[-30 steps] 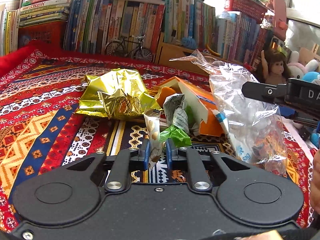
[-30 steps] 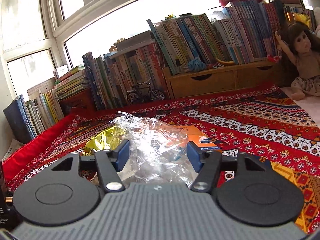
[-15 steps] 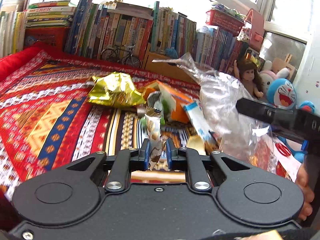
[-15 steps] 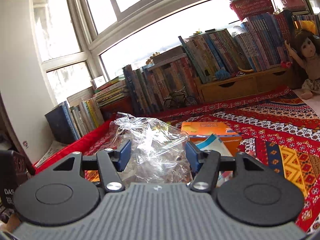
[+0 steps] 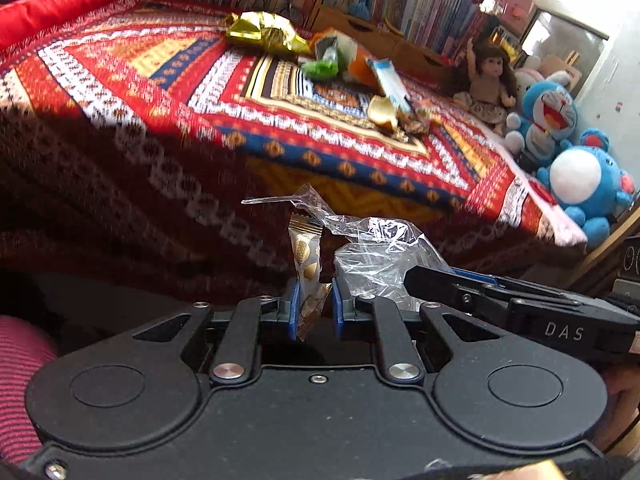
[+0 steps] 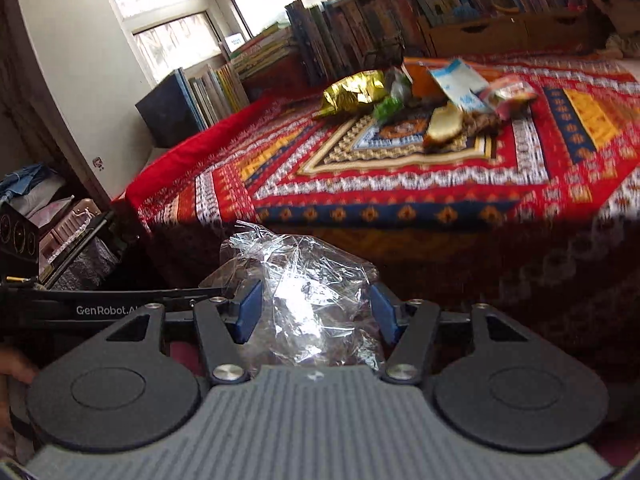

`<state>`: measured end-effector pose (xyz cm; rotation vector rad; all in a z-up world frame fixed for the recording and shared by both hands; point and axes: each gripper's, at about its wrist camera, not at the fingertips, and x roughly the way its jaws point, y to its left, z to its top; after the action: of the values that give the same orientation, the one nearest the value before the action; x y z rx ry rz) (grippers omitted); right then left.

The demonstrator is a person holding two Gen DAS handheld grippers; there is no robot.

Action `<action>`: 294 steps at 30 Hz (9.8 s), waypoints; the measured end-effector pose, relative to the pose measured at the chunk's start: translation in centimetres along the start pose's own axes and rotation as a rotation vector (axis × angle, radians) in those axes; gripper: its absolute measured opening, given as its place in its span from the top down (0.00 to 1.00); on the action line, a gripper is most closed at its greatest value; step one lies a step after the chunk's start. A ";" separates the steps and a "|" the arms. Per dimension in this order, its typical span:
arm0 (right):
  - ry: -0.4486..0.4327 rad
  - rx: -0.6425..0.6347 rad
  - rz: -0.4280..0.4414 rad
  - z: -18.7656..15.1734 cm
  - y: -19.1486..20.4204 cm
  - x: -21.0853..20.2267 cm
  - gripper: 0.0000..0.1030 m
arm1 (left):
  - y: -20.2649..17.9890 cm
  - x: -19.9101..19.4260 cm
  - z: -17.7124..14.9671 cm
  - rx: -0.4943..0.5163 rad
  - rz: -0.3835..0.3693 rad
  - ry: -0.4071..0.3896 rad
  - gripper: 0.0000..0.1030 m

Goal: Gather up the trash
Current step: 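Carry both items down to the black bin and open both grippers, then grasp the macaron packet with the right gripper while the left grasps the bread crust, then lower both held items into the black bin and open both grippers, then grasp the white-blue paper bag with the right gripper while the left grasps the green wrapper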

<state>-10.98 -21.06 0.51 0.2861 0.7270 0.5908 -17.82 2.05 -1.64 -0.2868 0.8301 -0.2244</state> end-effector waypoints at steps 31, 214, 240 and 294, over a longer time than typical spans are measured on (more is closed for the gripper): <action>0.429 0.430 -0.402 -18.3 -14.0 20.2 0.36 | 9.6 26.6 -14.5 -0.099 0.246 0.520 0.73; 0.414 0.501 -0.284 -17.7 -14.0 18.0 0.49 | 3.6 24.4 -12.4 0.105 0.200 0.551 0.62; 0.324 0.207 -0.143 -11.0 -8.8 12.5 0.26 | 0.0 13.2 -5.6 0.245 0.166 0.305 0.46; -0.031 -0.189 -0.369 16.8 -12.7 15.7 0.12 | -6.7 24.5 24.3 0.254 0.128 -0.208 0.53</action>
<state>15.17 -22.59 -1.41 -0.0163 0.6683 0.2994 15.92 -7.80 -0.81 -0.0173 0.6035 -0.1744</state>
